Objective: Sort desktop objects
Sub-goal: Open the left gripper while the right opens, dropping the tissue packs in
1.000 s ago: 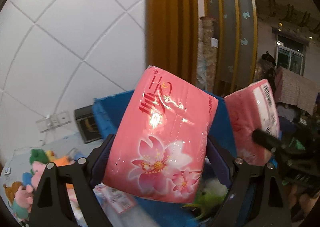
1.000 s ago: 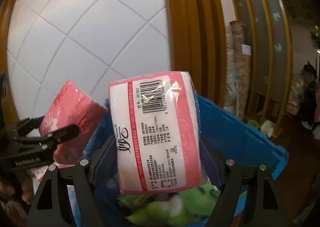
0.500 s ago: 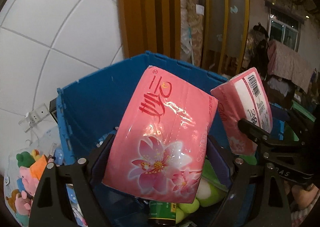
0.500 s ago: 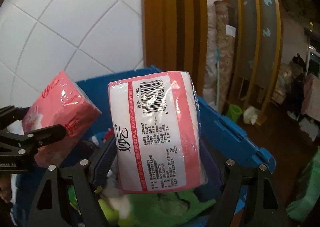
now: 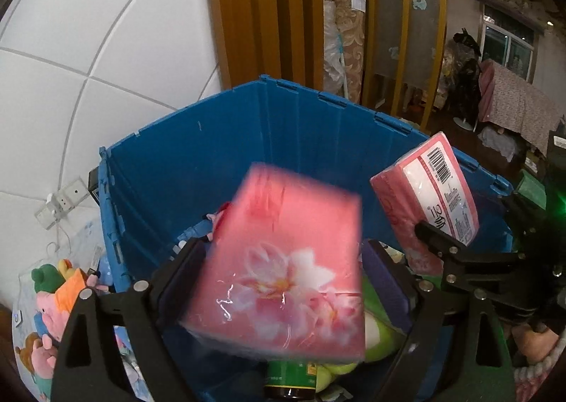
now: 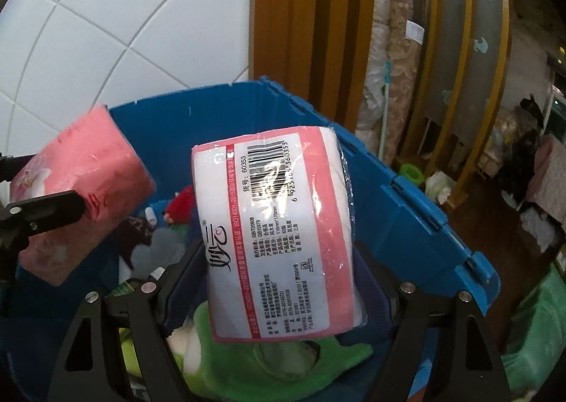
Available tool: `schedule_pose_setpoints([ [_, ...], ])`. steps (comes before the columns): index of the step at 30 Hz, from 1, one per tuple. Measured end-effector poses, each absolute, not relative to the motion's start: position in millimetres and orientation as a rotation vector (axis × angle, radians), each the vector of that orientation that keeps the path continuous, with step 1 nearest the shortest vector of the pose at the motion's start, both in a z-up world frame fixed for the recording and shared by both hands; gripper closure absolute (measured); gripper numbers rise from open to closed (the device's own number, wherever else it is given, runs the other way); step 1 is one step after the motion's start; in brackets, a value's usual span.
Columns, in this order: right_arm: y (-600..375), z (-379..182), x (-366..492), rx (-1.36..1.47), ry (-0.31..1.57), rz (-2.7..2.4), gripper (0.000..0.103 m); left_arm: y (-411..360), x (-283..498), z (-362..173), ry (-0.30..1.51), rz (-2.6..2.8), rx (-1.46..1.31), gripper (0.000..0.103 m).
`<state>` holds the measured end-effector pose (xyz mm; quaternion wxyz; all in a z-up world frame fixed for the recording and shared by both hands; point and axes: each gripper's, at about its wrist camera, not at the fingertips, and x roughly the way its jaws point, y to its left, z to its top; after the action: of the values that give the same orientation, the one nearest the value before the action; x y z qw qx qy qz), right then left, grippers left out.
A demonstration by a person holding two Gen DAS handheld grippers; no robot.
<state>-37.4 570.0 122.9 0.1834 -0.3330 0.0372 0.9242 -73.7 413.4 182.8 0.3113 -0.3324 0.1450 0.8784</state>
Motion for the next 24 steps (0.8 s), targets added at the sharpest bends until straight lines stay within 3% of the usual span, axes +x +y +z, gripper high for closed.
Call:
schedule_pose_setpoints([
  [5, 571, 118, -42, -0.97, 0.1, 2.589, 0.02, 412, -74, 184, 0.386, 2.327, -0.866, 0.012],
  [15, 572, 122, -37, -0.964, 0.1, 2.579, 0.0, 405, -71, 183, 0.369, 2.321, -0.87, 0.012],
  [24, 545, 141, -21, -0.933, 0.058, 2.617, 0.0, 373, -58, 195, 0.3, 2.374, -0.8, 0.012],
])
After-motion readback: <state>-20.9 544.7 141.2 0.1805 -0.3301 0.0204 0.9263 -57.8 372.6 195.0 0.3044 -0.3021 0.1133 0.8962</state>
